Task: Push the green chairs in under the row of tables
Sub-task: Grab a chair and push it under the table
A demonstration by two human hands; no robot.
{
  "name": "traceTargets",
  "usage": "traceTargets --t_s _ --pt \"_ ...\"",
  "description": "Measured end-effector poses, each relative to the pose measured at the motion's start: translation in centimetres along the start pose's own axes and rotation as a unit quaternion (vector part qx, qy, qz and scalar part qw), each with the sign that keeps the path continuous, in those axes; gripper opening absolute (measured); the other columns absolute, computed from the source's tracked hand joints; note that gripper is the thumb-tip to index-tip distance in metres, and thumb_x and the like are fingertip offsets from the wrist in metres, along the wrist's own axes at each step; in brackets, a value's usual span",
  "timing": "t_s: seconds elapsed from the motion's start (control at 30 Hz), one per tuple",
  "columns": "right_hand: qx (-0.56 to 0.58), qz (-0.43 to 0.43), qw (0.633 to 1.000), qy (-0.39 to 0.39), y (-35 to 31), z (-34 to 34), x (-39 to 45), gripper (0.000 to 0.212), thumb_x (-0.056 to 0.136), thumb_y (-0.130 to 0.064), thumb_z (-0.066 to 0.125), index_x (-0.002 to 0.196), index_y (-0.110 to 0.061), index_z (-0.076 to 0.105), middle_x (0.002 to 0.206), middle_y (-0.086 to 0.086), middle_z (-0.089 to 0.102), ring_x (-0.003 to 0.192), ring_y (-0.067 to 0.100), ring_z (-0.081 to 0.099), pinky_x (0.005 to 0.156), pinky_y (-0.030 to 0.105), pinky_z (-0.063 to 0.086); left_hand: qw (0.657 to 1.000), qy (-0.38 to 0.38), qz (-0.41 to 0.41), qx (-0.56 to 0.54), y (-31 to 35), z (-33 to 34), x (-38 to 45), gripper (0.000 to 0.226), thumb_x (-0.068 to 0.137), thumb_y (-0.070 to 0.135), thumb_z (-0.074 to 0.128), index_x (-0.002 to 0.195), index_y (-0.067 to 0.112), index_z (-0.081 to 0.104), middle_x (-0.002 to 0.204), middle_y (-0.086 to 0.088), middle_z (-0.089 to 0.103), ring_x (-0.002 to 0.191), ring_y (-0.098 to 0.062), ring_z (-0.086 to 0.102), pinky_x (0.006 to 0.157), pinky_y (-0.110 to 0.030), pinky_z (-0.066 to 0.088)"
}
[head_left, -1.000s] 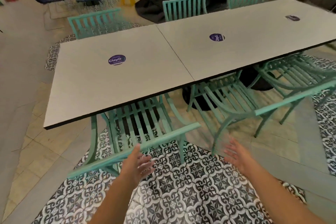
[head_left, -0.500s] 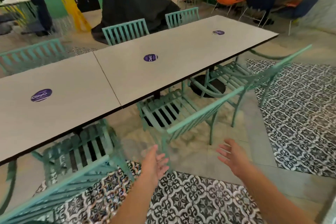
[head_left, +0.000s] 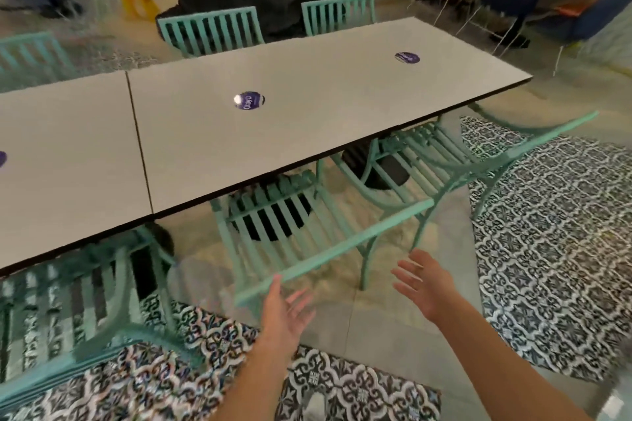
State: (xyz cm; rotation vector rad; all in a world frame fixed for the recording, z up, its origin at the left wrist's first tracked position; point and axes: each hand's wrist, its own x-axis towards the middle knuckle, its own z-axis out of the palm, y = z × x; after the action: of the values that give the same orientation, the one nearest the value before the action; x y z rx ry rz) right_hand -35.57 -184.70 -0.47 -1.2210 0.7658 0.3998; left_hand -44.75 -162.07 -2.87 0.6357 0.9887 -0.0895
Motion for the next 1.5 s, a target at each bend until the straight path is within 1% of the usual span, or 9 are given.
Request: traceTargets --t_s 0.27,0.37,0.57,0.67,0.9,1.0,1.13,1.37,1.5 --pt "-0.007 0.043 0.998 -0.047 -6.1 -0.4 8.7 0.055 0.094 -0.037 0.053 0.142 -0.017 0.034 0.143 0.016 0.034 0.112 0.033 0.048 0.082 0.049 0.048 0.989 0.090 0.056 -0.102 0.8 1.2 2.4 0.039 0.097 0.036 0.053 0.125 0.009 0.052 0.100 -0.019 0.060 0.093 -0.034 0.062 0.081 -0.050 0.055" --pt "-0.003 0.053 0.997 -0.061 -8.7 -0.7 12.1 0.053 0.095 -0.036 0.052 0.142 -0.020 0.035 0.150 0.015 0.028 0.117 0.032 0.045 0.085 0.048 0.044 0.974 0.143 0.081 -0.154 0.6 1.6 3.0 0.036 0.096 0.030 0.056 0.123 0.006 0.054 0.124 -0.025 0.058 0.108 -0.037 0.062 0.067 -0.046 0.061" --pt "-0.035 0.073 0.994 -0.072 -11.9 -0.8 15.2 0.010 0.096 -0.023 0.053 0.092 -0.015 0.051 0.101 0.010 0.050 0.092 0.028 0.055 0.081 0.049 0.050 0.963 0.176 0.096 -0.179 0.0 4.3 3.9 0.034 0.099 0.022 0.051 0.128 0.004 0.050 0.125 -0.025 0.056 0.112 -0.039 0.059 0.095 -0.051 0.050" --pt "-0.055 0.076 0.992 -0.084 -12.1 -0.1 15.9 0.014 0.096 -0.019 0.052 0.105 -0.008 0.050 0.108 0.013 0.052 0.106 0.030 0.052 0.092 0.048 0.047 0.959 0.199 0.097 -0.176 0.1 4.9 4.0 0.029 0.099 0.021 0.050 0.123 0.003 0.051 0.118 -0.025 0.058 0.111 -0.039 0.058 0.093 -0.051 0.051" --pt "-0.083 0.093 0.991 -0.058 -10.6 0.9 16.7 0.024 0.094 -0.019 0.056 0.114 -0.010 0.045 0.101 0.011 0.051 0.101 0.029 0.056 0.054 0.039 0.048 0.960 0.223 0.055 -0.159 1.1 3.6 5.5 0.023 0.095 0.024 0.057 0.099 0.003 0.053 0.109 -0.020 0.060 0.102 -0.034 0.060 0.091 -0.050 0.051" --pt "-0.056 0.103 0.992 -0.052 -10.3 1.6 17.0 0.019 0.094 -0.015 0.055 0.106 -0.006 0.044 0.109 0.015 0.050 0.107 0.034 0.052 0.072 0.044 0.052 0.958 0.228 0.043 -0.169 1.9 2.7 5.7 0.030 0.094 0.019 0.058 0.116 -0.001 0.052 0.120 -0.021 0.058 0.110 -0.035 0.057 0.089 -0.050 0.052" --pt "-0.037 0.120 0.991 -0.047 -10.4 1.8 18.2 0.022 0.095 -0.009 0.050 0.113 -0.004 0.038 0.137 0.019 0.041 0.125 0.037 0.044 0.099 0.052 0.043 0.959 0.231 0.034 -0.159 2.4 3.4 5.1 0.016 0.097 0.015 0.052 0.100 0.000 0.049 0.125 -0.021 0.054 0.115 -0.035 0.055 0.091 -0.048 0.051" --pt "-0.045 0.127 0.990 -0.037 -10.2 2.0 18.9 0.009 0.096 -0.010 0.049 0.102 -0.004 0.045 0.143 0.016 0.038 0.122 0.035 0.044 0.090 0.052 0.042 0.952 0.230 0.047 -0.194 2.3 3.9 3.4 0.012 0.095 0.007 0.055 0.103 0.000 0.050 0.118 -0.026 0.053 0.114 -0.041 0.055 0.095 -0.052 0.049" --pt "-0.054 0.119 0.991 -0.033 -10.5 1.8 18.8 0.037 0.096 -0.011 0.048 0.132 -0.003 0.038 0.145 0.017 0.037 0.129 0.036 0.040 0.090 0.051 0.043 0.952 0.227 0.039 -0.203 1.8 4.1 3.2 0.009 0.094 0.006 0.054 0.101 0.000 0.052 0.114 -0.026 0.054 0.111 -0.040 0.056 0.095 -0.052 0.049"
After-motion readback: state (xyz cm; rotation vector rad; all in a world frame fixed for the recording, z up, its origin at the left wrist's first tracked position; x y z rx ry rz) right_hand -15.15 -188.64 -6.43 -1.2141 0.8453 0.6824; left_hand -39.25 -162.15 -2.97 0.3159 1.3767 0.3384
